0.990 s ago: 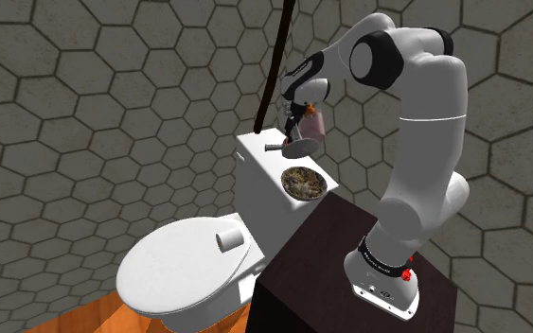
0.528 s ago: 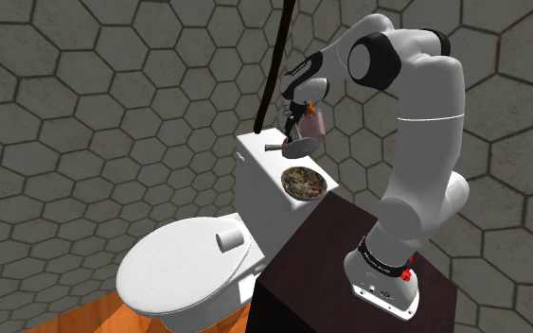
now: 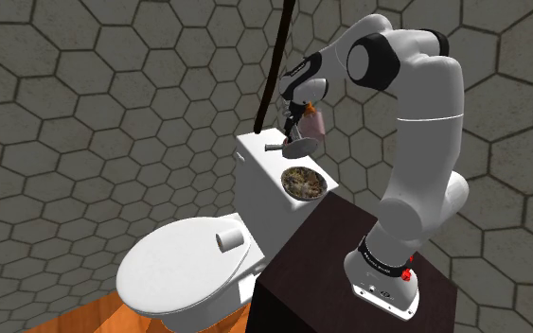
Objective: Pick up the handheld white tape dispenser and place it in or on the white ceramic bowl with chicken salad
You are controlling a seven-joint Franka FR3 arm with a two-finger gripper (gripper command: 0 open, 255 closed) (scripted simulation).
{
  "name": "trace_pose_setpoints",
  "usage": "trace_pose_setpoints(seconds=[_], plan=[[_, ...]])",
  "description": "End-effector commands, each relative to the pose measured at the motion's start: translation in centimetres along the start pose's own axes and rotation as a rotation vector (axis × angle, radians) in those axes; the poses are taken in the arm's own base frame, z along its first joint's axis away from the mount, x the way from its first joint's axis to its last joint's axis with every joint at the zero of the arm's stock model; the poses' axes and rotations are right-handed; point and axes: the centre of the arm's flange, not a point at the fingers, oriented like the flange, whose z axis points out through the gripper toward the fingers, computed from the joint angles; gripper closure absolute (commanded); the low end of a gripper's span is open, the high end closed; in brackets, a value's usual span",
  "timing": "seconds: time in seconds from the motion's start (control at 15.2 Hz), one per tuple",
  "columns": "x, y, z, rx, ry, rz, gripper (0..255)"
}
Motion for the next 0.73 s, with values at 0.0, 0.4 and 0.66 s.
trace_pose_setpoints(seconds=[0.0,0.4,0.66], plan=[[0.0,0.0,0.0,0.0,0.0,0.0,0],[-4.8,-1.8,2.7,-0.052,-0.047,-0.171,0],[-4.9,-1.7,4.8,-0.052,-0.047,-0.171,0]])
